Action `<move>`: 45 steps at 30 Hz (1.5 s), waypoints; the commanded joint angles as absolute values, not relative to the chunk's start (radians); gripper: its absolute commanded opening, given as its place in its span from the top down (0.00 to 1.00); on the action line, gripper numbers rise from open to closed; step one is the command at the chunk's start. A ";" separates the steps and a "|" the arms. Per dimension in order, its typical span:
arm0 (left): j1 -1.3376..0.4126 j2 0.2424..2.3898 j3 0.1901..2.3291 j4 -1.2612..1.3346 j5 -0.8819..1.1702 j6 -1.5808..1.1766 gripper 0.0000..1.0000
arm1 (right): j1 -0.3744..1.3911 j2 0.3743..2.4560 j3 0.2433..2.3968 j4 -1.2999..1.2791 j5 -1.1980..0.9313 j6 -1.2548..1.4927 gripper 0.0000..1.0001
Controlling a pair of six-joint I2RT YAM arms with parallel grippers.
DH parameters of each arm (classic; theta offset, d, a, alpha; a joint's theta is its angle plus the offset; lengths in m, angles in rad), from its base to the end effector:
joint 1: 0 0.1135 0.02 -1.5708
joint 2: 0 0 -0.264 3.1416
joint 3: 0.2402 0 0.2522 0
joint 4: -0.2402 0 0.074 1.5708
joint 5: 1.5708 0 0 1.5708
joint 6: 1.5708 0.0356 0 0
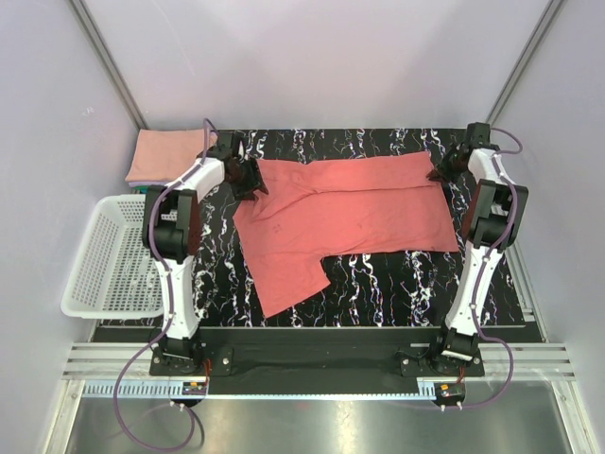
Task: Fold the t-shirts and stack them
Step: Fold the tshirt
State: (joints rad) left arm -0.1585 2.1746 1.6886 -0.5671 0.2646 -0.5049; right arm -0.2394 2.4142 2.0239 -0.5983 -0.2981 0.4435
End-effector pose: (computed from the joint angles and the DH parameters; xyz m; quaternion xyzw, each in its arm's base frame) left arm 0.4608 -0.0831 0.1753 -0.1319 0.9497 -0.2032 0.1984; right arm 0.5134 -0.1146 0.1611 0.2771 0.9069 0.1704 0.2679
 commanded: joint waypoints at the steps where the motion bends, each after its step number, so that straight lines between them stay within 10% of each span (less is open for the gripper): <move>1: -0.127 2.138 1.733 -0.485 0.192 -0.483 0.44 | -0.235 2.414 2.031 -0.528 -0.288 0.469 0.78; 33: -0.172 2.493 2.195 -0.643 -0.173 -0.425 0.53 | -0.242 2.375 1.911 -0.624 0.024 0.534 0.90; 45: -0.172 2.341 2.157 -0.522 0.093 -0.503 0.45 | -0.235 2.362 1.983 -0.557 -0.147 0.545 0.78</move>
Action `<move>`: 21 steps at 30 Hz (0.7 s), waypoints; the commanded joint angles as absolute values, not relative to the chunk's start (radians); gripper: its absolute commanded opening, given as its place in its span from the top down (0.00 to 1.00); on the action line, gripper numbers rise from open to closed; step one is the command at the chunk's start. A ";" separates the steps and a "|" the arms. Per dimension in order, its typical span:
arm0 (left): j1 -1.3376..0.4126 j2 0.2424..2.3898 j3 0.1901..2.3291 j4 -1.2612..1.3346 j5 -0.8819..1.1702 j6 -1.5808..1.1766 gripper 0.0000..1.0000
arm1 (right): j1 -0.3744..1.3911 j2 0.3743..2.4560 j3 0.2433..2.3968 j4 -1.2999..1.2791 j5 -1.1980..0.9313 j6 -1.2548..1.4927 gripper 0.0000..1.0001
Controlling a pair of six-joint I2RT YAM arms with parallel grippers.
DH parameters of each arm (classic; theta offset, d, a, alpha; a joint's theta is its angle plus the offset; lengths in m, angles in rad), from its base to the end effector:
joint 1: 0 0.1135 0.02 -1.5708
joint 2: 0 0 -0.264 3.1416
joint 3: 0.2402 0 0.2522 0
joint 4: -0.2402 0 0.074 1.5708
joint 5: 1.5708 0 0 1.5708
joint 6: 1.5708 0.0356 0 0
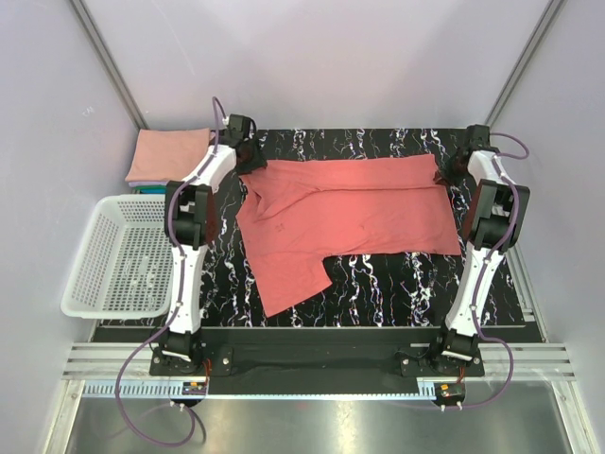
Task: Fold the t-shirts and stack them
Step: Fold the tshirt
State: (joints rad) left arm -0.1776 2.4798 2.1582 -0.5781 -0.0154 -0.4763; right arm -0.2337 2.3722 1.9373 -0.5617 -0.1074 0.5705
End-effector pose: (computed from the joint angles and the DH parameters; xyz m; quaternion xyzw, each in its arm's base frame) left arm 0.5393 -0.0962 0.1694 -0.1430 0.9333 -0.0989 0.3142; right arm 0.5033 -0.1159 0.1565 0.3608 0.8872 0.0981 0.2701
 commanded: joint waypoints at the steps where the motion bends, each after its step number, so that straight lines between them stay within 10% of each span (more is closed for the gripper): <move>1: -0.172 2.317 2.152 -0.519 0.097 -0.499 0.44 | -0.233 2.353 2.003 -0.563 -0.153 0.542 0.75; 9: -0.202 2.220 2.094 -0.575 0.198 -0.431 0.44 | -0.227 2.228 2.005 -0.626 -0.170 0.566 0.56; 21: -0.304 2.241 1.997 -0.634 0.229 -0.233 0.46 | -0.127 1.912 1.783 -0.621 -0.284 0.571 0.55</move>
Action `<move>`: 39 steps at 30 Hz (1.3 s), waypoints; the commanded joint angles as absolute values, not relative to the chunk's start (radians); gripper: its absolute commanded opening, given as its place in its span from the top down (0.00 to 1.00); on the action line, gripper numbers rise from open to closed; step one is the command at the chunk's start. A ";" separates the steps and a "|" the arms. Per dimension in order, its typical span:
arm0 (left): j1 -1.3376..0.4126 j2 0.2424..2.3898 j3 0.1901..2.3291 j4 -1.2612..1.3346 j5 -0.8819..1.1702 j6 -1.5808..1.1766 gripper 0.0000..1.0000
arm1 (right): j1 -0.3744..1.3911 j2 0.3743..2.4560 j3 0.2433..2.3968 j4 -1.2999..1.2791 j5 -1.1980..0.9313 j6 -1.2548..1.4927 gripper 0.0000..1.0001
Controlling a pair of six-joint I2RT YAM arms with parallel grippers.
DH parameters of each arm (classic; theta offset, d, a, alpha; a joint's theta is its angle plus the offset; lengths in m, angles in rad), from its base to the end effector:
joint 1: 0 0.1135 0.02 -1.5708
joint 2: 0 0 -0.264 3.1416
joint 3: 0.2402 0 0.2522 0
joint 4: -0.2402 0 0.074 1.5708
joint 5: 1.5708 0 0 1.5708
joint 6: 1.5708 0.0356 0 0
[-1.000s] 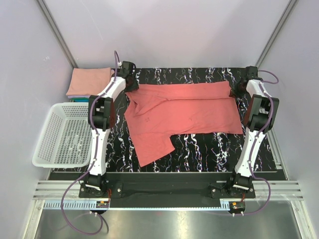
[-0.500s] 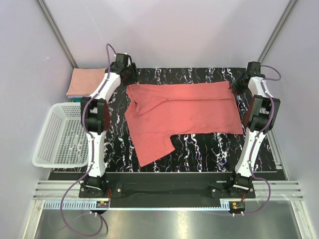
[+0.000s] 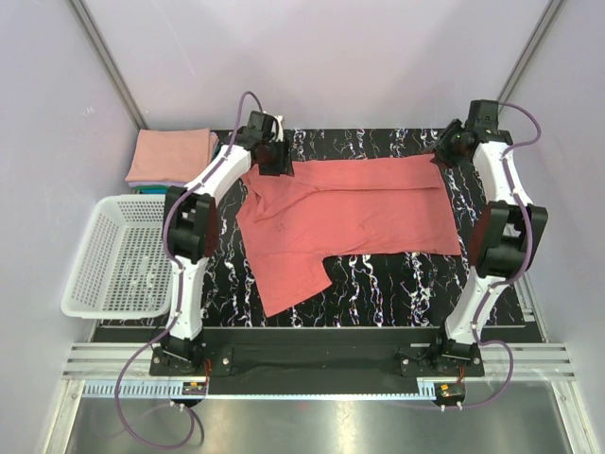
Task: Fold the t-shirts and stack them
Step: Fold the tshirt
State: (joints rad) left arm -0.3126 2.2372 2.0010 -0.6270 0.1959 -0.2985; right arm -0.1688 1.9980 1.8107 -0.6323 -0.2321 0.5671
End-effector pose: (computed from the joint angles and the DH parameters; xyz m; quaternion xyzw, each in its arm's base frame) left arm 0.4795 -0.1623 0.2393 0.0405 0.9333 -0.1912 0.3012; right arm 0.4503 -0.0684 0.2877 0.2928 0.8775 0.1777 0.3359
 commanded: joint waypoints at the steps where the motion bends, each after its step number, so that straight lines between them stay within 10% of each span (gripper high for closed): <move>1: -0.304 2.241 1.987 -0.623 0.230 -0.223 0.46 | -0.124 1.905 1.778 -0.623 -0.284 0.569 0.55; 39: -0.342 2.362 1.982 -0.532 0.288 -0.222 0.56 | -0.095 1.948 1.867 -0.680 -0.256 0.511 0.59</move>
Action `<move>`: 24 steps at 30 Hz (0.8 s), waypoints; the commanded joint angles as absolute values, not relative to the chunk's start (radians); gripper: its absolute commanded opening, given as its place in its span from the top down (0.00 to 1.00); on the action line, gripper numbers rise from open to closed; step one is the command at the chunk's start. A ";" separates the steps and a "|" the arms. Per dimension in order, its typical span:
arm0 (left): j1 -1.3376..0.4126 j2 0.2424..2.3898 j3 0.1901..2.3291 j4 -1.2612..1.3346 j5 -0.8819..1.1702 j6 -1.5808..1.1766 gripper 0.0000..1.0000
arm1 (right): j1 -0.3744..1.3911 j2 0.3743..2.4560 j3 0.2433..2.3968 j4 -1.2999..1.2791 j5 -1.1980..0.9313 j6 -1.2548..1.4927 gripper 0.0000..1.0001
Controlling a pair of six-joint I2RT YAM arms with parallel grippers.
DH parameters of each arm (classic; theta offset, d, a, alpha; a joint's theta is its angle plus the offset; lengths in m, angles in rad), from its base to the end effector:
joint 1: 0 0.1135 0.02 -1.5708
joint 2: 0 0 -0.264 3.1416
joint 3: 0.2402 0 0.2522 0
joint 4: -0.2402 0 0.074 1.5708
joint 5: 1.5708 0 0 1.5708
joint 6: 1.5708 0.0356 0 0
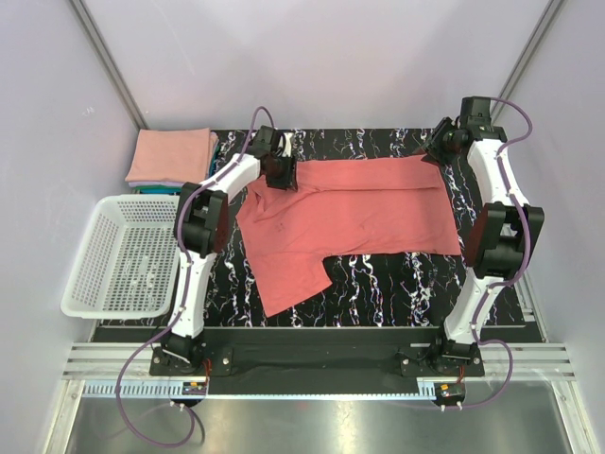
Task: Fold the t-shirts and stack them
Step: Fold the tshirt
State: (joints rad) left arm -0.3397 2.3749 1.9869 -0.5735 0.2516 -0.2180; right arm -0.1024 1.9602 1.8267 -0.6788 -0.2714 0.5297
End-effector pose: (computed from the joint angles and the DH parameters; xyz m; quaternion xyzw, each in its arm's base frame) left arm 0.4889 -0.1822 0.1706 0.0951 0.9424 -0.1970 0.2531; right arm 0.4441 -0.0360 0.3060 0.2385 0.8904 0.2006 0.3318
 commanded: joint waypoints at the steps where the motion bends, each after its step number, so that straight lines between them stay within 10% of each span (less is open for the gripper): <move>1: -0.344 2.352 1.973 -0.526 0.302 -0.224 0.56 | -0.095 1.950 1.867 -0.681 -0.255 0.509 0.59; 24: -0.414 2.183 1.798 -0.437 0.327 -0.259 0.55 | -0.094 1.944 1.839 -0.683 -0.230 0.508 0.60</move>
